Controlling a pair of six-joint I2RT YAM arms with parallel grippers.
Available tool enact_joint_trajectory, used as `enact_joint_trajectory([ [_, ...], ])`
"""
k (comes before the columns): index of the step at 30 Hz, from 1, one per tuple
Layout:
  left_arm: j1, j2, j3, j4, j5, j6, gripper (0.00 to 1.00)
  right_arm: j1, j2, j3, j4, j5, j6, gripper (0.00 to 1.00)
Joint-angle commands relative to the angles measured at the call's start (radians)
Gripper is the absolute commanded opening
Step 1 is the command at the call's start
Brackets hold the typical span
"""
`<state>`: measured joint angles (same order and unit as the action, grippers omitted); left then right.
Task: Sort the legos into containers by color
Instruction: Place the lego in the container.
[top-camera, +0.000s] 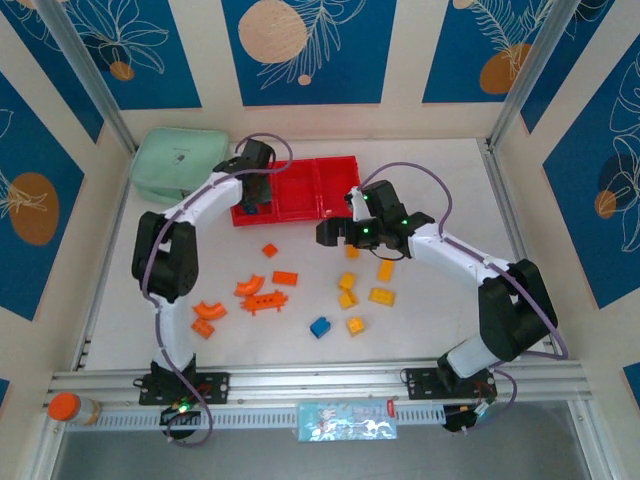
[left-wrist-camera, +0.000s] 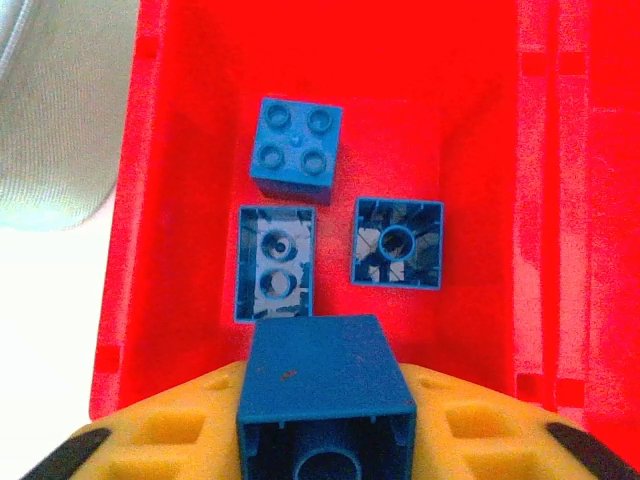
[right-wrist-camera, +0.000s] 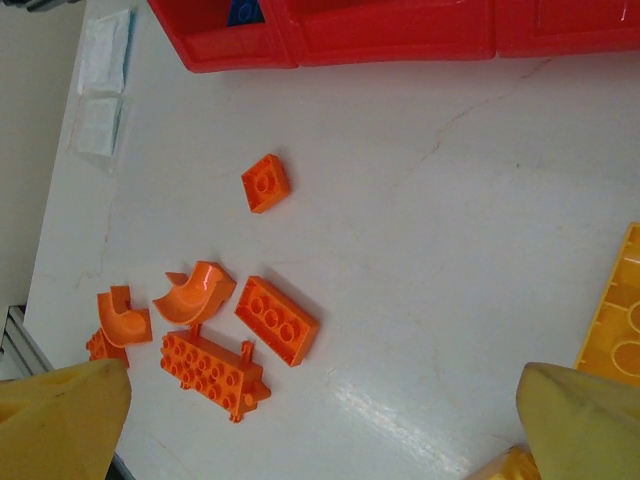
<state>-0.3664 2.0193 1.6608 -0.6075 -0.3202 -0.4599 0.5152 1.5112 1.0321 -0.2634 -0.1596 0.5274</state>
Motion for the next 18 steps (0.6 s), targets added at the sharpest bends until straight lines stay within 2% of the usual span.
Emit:
enact_joint_trajectory([
  [1, 0.011, 0.023, 0.056, -0.043, -0.039, 0.031, 0.4, -0.006, -0.018, 0.02, 0.0, -0.005, -0.013, 0.99],
  [9, 0.011, -0.006, 0.092, -0.078, -0.064, 0.06, 0.48, -0.025, -0.054, 0.025, -0.019, -0.014, -0.019, 0.99],
  [18, -0.055, -0.229, -0.086, -0.046, 0.086, 0.063, 0.53, -0.054, -0.138, -0.034, -0.097, -0.018, -0.023, 0.99],
])
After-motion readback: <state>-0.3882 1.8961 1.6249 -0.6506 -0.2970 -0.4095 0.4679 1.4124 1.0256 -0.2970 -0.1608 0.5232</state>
